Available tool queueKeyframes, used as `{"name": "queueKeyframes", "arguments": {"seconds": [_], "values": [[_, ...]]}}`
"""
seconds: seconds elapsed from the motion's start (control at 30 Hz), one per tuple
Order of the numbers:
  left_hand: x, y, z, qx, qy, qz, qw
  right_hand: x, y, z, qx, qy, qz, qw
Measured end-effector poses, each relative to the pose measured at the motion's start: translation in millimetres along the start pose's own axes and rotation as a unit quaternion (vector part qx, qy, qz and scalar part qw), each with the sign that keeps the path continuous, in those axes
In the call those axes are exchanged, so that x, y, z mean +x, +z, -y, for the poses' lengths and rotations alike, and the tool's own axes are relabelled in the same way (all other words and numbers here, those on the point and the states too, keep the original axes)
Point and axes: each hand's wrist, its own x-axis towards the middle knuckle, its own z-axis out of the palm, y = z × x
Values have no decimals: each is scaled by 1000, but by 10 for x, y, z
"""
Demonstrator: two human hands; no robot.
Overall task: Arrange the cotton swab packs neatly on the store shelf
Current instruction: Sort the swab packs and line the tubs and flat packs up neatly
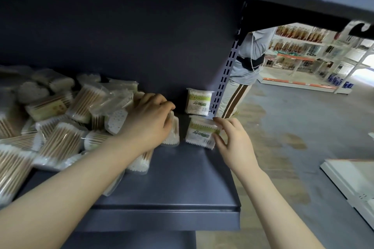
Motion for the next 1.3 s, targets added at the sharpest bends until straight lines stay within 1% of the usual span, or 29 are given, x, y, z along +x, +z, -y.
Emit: {"name": "queueKeyframes", "arguments": {"seconds": [0.13,0.33,0.53,0.73,0.8,1.03,1.3], "values": [[159,39,-36,34,6,22,999,146,64,-65,-15,-8,-1,1000],[375,106,-64,72,-16,67,995,320,164,-113,-38,-48,6,998],[463,203,-56,111,-42,88,989,503,253,-192,-55,-29,12,998],[471,241,-49,96,-56,113,987,676,339,-260,-48,-1,19,999],[451,247,-34,99,-54,111,987,695,360,-260,-70,-12,31,997],[398,243,2,72,-59,95,991,757,389,-197,-43,-8,31,999],[401,244,-1,74,-61,97,991,798,437,-208,-45,-11,30,998]]}}
